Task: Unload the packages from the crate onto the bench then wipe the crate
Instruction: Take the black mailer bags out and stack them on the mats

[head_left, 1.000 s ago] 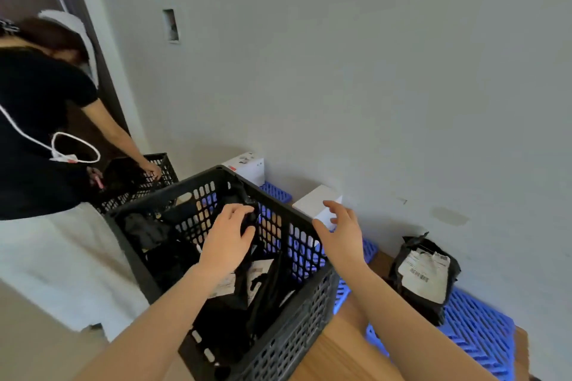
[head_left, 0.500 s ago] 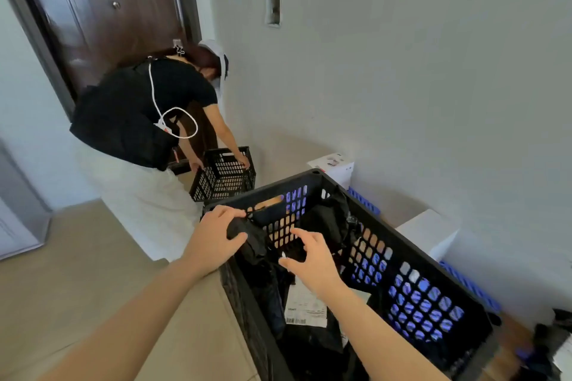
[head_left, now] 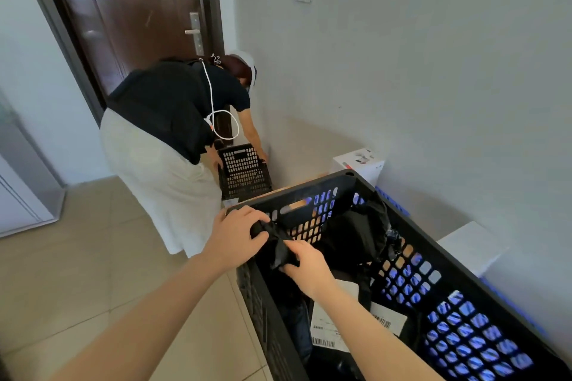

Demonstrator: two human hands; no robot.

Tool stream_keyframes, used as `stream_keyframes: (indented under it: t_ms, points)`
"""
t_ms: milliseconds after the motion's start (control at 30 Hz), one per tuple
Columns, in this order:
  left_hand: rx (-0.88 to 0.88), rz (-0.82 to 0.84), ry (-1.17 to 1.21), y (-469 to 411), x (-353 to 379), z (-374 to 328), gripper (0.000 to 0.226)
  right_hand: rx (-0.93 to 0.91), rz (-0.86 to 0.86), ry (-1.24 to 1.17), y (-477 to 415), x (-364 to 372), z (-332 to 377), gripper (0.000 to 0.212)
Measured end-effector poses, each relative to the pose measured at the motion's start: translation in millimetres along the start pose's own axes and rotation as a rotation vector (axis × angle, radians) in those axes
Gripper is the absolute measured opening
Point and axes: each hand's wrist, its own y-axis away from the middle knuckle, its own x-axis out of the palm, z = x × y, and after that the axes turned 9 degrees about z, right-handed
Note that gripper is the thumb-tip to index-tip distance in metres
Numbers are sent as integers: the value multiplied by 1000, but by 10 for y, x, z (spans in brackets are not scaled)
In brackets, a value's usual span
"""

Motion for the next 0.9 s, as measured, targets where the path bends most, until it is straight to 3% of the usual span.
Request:
stream_keyframes:
  t_ms: [133, 200, 300, 567, 733, 900]
  points:
    - [48, -25, 33, -19, -17, -84, 40, 52, -152, -177, 50, -127, 46, 31]
    - [84, -43, 70, -17, -31, -160, 58, 51, -223, -231, 114, -261, 66, 29]
    - [97, -72, 202, -26, -4, -308, 63, 56, -361, -319, 260, -519, 68, 31]
    - [160, 132, 374, 68, 110, -1205, 103, 21, -538, -669, 966, -1174, -6, 40]
    - [263, 254, 446, 228, 261, -1956, 113, -29, -624, -708, 1726, -1490, -167, 39]
    - [281, 226, 488, 486, 468, -2730, 110, -14, -770, -732, 2551, -1698, -372, 50]
